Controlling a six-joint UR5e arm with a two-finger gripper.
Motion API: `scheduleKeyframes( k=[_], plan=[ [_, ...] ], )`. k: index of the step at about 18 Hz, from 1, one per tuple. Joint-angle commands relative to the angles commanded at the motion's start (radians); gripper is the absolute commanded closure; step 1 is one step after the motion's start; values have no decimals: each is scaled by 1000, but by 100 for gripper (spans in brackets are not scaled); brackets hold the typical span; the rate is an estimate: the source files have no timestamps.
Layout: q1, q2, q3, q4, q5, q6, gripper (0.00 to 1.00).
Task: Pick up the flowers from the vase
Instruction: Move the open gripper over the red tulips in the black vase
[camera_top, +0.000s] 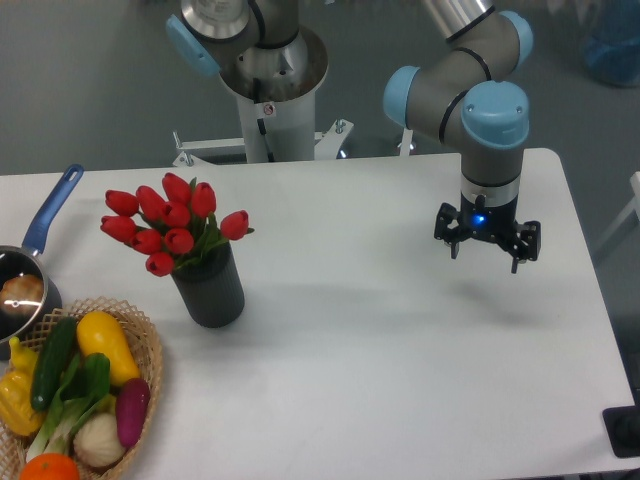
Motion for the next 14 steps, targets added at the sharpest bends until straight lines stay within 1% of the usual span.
scheduleKeyframes(
  k=[6,8,10,11,14],
  plan=[
    [-14,3,-3,0,-14,6,0],
    [-15,6,-30,6,-26,9,0],
    [-31,21,-54,11,-63,3,0],
    [-41,43,-73,12,-67,3,0],
    [-67,95,-101,9,-67,5,0]
  ],
)
